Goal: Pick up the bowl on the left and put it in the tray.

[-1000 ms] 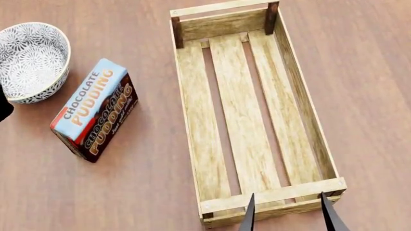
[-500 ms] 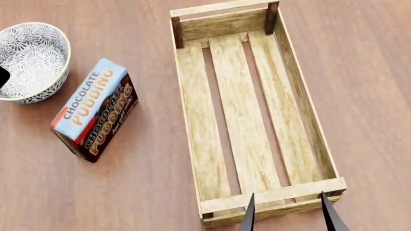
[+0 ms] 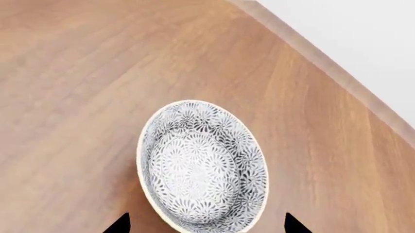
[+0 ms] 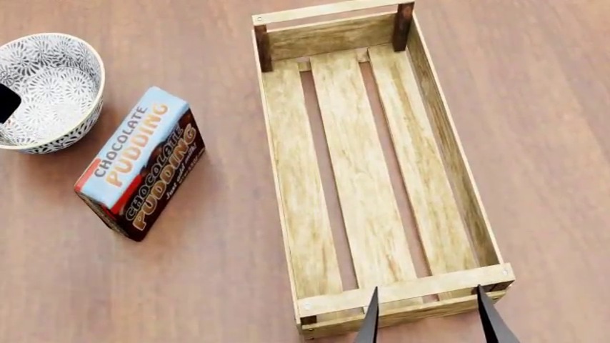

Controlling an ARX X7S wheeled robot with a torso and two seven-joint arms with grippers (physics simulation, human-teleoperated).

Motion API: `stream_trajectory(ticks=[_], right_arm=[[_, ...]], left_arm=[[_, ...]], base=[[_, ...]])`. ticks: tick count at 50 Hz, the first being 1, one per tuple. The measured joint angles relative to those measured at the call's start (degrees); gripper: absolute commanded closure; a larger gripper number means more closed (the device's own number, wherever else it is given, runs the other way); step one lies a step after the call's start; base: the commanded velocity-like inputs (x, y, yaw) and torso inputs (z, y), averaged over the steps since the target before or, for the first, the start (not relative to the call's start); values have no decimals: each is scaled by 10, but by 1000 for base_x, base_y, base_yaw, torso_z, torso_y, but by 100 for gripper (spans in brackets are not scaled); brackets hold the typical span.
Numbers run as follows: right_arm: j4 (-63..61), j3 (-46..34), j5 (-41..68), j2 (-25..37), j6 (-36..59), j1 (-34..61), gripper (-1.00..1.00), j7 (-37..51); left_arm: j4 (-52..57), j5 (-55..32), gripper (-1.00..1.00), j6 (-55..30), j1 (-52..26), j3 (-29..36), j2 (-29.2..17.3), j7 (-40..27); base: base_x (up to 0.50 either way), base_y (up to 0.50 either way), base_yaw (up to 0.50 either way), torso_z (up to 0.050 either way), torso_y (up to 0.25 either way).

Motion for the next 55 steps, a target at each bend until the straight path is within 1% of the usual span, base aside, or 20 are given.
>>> stream_trajectory(ticks=[13,33,55], right_arm=[[2,-2,1,2,0,2,-100,2],[2,-3,4,5,0,3,-100,5],[2,-4,8,8,-3,2,-100,9]], left_arm=[[-62,17,-100,18,-32,5,6,3],[-177,13,-100,42,-92,-11,13,17],[-251,23,-100,67,-126,-19,9,13]], base=[[0,0,0,0,0],[0,0,0,0,0],[0,0,0,0,0]])
